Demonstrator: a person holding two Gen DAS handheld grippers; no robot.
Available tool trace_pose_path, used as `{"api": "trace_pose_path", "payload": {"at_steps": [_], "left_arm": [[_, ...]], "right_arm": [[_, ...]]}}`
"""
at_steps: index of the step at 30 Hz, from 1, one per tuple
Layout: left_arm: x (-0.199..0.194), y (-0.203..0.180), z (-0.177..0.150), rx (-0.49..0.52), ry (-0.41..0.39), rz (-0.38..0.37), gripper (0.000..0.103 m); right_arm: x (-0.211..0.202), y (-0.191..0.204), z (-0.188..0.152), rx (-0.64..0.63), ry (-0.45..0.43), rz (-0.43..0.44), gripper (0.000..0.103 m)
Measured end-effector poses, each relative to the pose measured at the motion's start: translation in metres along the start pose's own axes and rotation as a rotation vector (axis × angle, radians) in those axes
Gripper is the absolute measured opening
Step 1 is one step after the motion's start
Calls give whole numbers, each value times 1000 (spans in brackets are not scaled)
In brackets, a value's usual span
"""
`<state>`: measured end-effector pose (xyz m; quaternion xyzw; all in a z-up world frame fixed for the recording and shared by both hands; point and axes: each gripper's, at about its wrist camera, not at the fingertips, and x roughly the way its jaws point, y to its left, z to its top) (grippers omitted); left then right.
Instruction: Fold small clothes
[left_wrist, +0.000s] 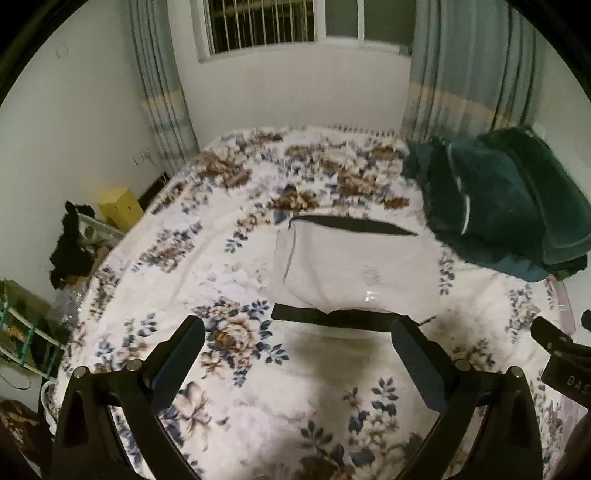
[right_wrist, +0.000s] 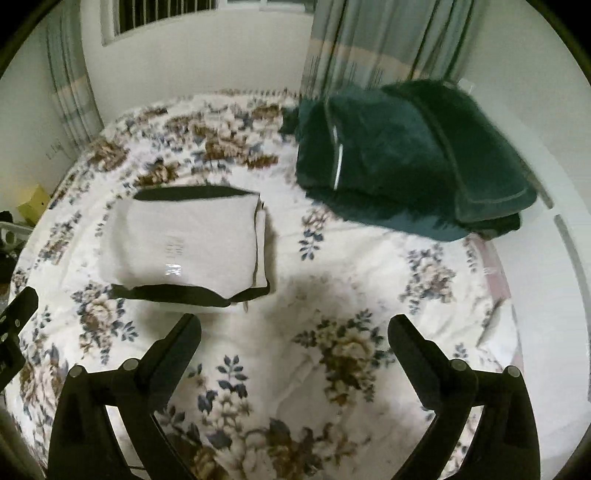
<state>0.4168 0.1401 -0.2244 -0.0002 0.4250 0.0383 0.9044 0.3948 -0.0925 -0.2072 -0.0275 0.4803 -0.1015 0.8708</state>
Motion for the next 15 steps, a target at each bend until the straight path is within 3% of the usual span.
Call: {"api": "trace_pose_path", "payload": {"at_steps": [9, 15], "left_arm": [[-139, 10, -20, -31, -101, -10, 103], [-203, 18, -34, -50, -157, -11, 103]], "right_arm": [[-181, -35, -42, 31, -163, 11, 102], [-278, -52, -69, 11, -275, 17, 102]]}}
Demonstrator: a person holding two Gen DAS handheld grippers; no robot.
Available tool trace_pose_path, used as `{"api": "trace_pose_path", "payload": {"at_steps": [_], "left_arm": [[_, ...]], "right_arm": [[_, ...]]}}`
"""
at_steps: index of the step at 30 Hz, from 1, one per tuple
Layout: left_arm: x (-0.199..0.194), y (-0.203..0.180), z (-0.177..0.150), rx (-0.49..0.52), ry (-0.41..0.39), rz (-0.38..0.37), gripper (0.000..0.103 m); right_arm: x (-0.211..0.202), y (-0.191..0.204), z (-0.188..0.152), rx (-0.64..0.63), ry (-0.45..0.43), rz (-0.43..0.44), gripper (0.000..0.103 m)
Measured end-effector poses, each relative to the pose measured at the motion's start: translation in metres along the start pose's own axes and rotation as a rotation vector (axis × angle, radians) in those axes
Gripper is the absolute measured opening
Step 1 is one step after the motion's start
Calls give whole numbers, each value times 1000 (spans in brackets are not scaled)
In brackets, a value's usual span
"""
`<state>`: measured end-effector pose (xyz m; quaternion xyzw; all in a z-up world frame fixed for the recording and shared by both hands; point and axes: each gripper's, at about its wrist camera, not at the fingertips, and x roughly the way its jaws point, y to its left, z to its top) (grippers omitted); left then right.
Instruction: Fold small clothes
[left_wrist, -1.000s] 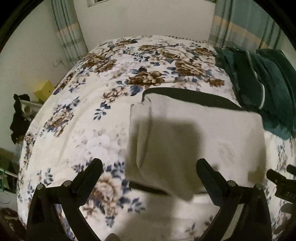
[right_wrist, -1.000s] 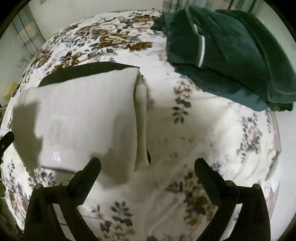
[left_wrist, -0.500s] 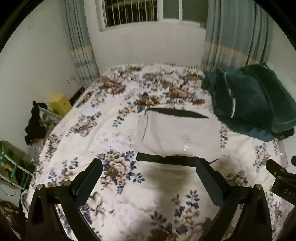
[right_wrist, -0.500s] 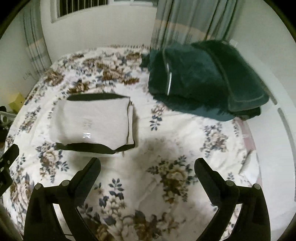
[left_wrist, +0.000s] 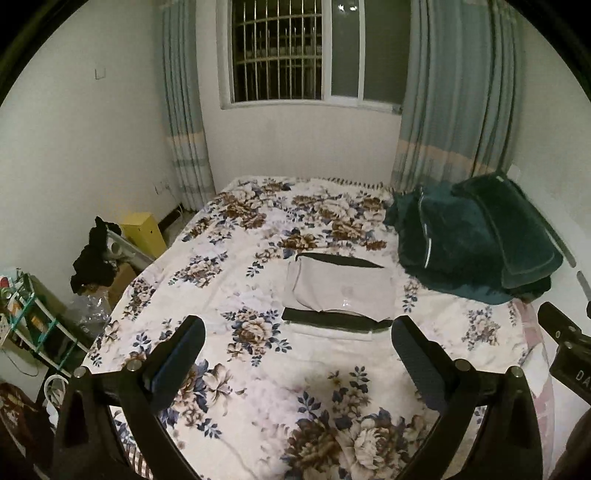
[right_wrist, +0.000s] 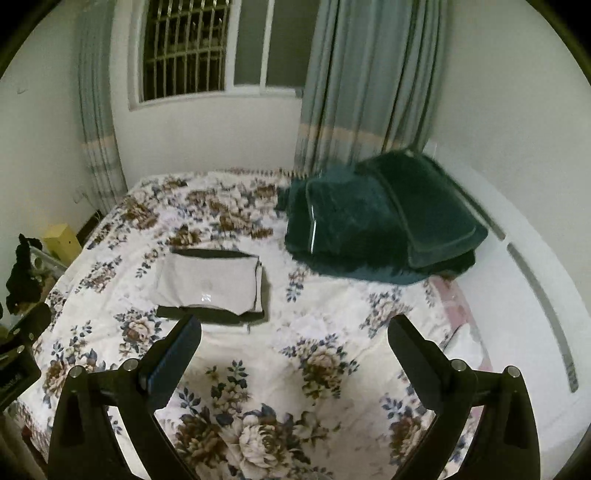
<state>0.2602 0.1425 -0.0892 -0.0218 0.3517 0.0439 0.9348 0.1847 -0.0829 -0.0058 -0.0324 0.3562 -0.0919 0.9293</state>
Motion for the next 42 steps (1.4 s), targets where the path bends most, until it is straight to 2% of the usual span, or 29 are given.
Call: {"api": "trace_pose_path", "payload": {"at_steps": [5, 12, 20, 24, 42], "left_arm": [[-38, 1, -10, 10, -30, -1, 103], [-70, 0, -24, 20, -51, -13, 103], [-91, 0, -26, 25, -88, -33, 103], [-96, 0, -27, 30, -106, -18, 103], [-104, 1, -26, 30, -119, -18, 103]], "right_arm": [[-59, -10, -10, -3, -37, 30, 102], [-98, -20, -23, 1, -59, 50, 102], [-107, -27, -29, 11, -63, 65, 102], [-108, -27, -29, 10, -69, 77, 102], [-108, -24, -23, 11, -71, 118, 103]]}}
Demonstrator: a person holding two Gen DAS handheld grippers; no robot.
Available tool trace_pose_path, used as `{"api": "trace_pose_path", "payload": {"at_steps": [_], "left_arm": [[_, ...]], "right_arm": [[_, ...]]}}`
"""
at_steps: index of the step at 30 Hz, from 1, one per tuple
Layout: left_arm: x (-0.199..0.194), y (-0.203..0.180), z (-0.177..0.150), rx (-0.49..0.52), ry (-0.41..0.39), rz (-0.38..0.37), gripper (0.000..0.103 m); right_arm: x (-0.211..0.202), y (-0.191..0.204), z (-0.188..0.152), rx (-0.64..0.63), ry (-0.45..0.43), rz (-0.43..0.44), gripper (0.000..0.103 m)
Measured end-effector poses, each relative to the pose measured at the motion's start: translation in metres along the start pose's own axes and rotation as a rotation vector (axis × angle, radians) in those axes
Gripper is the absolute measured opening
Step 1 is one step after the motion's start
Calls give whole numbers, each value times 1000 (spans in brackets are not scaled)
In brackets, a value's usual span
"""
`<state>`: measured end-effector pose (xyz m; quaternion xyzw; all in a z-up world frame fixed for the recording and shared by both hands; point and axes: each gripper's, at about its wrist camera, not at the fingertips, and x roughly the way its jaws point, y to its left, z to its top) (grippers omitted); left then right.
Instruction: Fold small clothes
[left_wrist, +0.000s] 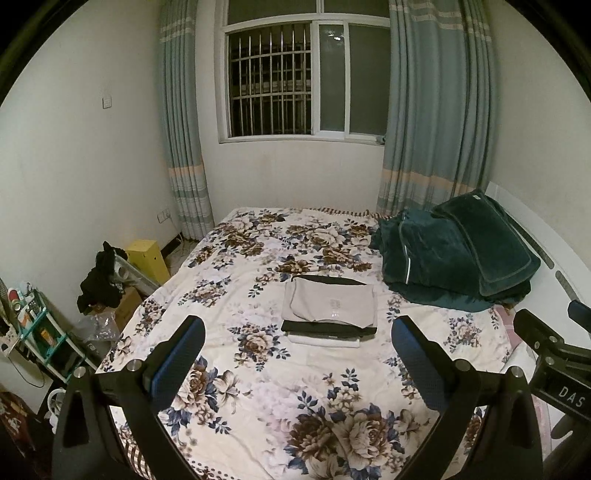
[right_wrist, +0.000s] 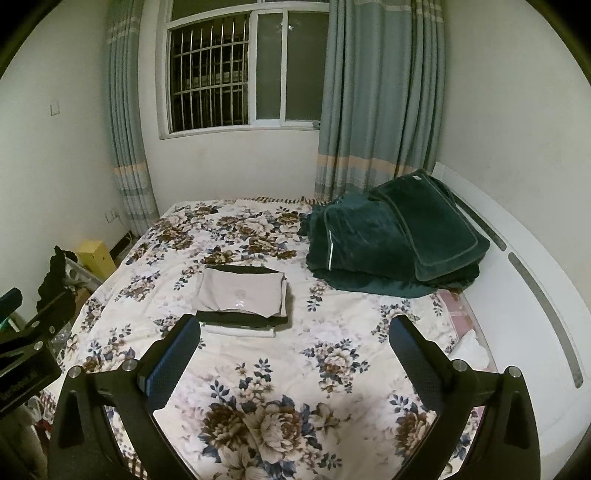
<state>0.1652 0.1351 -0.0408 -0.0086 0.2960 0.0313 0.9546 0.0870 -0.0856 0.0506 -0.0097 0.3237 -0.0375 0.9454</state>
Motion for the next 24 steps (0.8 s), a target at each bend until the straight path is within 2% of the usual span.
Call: {"api": "trace_pose_path", "payload": {"at_steps": [24], "left_arm": [[-11, -1, 9, -8, -21, -8, 103]], "right_arm": [[0, 5, 0, -5, -6, 8, 103]]}}
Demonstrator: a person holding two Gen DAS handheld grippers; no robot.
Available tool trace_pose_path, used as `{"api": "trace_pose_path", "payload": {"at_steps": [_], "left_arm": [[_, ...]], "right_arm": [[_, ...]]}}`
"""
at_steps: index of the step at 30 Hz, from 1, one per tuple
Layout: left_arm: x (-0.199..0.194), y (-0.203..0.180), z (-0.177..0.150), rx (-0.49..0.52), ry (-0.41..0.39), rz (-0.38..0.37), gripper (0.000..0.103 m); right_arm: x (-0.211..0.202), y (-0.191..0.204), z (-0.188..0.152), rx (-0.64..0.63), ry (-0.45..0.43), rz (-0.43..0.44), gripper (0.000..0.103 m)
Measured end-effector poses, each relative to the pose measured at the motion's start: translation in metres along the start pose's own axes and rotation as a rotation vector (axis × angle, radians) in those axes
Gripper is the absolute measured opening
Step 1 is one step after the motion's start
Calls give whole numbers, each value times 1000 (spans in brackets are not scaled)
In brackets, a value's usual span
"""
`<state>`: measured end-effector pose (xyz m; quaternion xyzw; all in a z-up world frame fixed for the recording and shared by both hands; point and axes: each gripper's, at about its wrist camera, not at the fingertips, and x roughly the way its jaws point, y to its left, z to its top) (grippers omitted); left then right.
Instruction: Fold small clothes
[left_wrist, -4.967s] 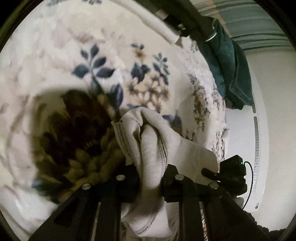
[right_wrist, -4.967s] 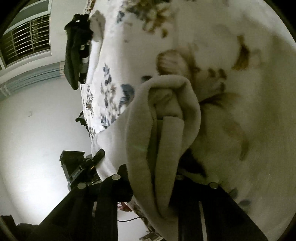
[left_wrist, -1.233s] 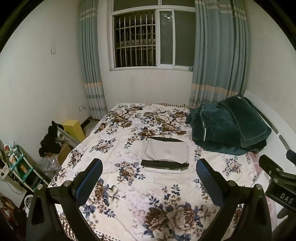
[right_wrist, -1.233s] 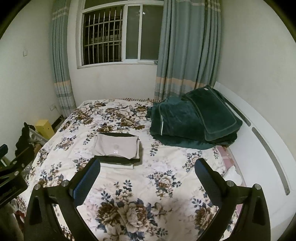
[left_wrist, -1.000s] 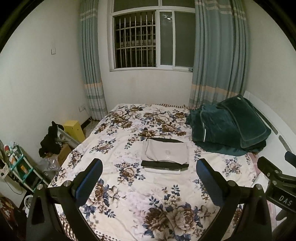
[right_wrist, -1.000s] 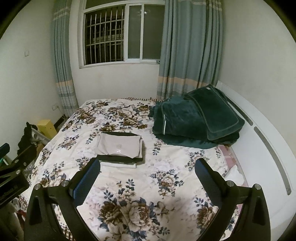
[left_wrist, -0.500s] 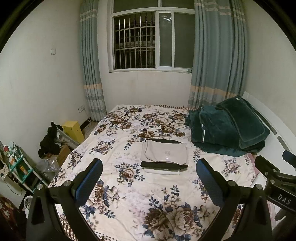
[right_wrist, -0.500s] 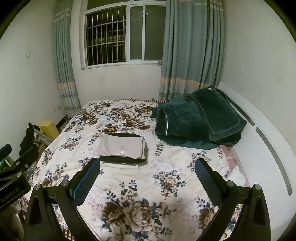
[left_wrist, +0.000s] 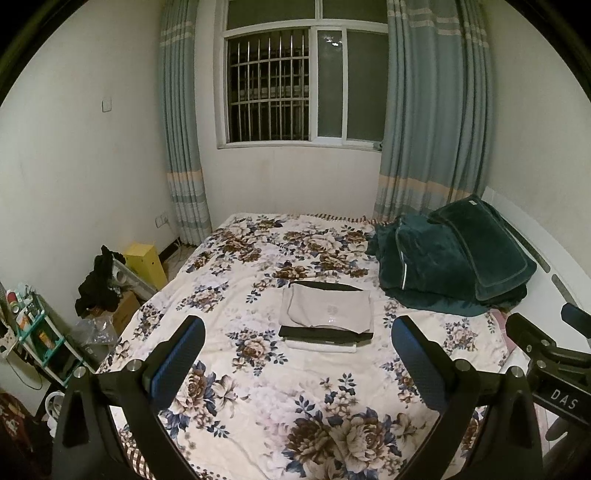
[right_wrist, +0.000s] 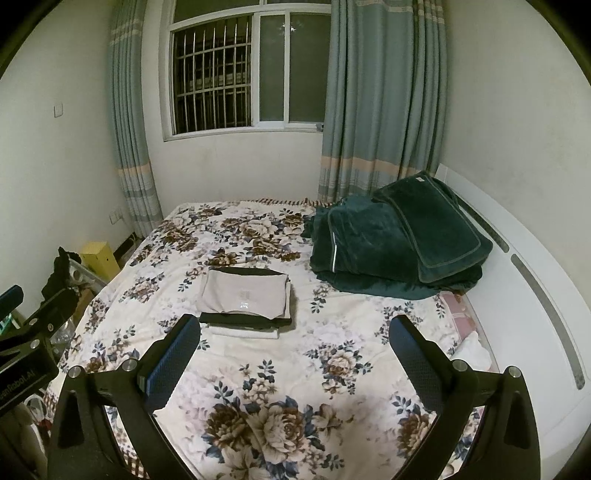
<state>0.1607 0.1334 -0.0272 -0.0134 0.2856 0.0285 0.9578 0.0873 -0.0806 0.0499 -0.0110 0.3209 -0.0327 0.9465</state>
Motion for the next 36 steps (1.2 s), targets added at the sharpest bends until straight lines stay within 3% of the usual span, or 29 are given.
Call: {"api": "trace_pose_path", "payload": {"at_steps": [36], "left_arm": [[-13, 5, 5, -10, -23, 12, 103]], "right_arm": [[-6, 12, 6, 14, -18, -5, 103]]}}
